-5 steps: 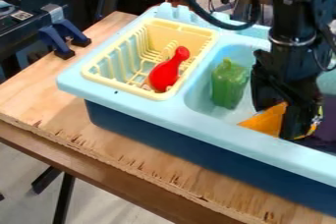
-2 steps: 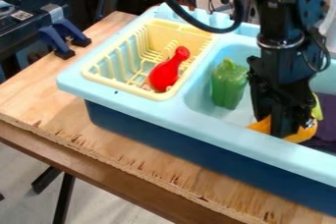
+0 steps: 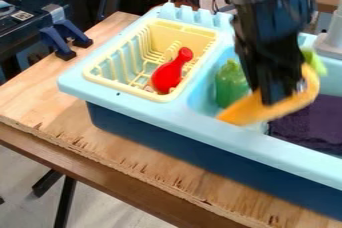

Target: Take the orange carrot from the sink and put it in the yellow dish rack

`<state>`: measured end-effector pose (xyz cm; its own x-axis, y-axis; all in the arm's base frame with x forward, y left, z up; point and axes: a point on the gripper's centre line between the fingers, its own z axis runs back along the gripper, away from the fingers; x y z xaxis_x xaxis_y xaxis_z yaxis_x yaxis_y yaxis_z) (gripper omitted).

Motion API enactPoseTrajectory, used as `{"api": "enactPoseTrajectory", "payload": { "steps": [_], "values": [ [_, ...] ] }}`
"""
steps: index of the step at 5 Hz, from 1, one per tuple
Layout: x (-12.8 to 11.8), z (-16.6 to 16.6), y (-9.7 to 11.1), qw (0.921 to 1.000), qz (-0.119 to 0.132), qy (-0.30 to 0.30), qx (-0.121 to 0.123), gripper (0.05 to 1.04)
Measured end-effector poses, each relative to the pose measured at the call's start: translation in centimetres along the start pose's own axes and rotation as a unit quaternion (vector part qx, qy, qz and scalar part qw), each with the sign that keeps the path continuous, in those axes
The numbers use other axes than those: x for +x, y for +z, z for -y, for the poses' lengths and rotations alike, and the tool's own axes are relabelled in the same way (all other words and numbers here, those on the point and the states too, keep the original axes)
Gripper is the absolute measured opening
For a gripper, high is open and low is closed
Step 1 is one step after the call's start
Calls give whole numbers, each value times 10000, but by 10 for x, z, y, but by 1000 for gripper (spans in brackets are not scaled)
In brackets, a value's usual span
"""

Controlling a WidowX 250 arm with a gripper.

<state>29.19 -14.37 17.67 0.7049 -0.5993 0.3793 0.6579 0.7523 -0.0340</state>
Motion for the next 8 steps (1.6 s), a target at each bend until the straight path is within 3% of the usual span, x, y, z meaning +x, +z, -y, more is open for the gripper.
{"api": "enactPoseTrajectory", "payload": {
  "steps": [1, 2, 3, 4, 5, 6, 8],
  "values": [
    [-2, -3, 35, 9993, 365, -24, 74, 332],
    [-5, -20, 56, 9977, 618, 237, 169, 332],
    [7, -53, 94, 9906, 1153, 631, 381, 332],
    [8, -86, 112, 9817, 1566, 1042, 309, 332],
    [1, -111, 127, 9754, 1625, 1444, 367, 332],
    [-18, -122, 112, 9719, 974, 2091, 474, 332],
    [-55, -132, 73, 9648, 492, 2553, 385, 332]
  ]
}}
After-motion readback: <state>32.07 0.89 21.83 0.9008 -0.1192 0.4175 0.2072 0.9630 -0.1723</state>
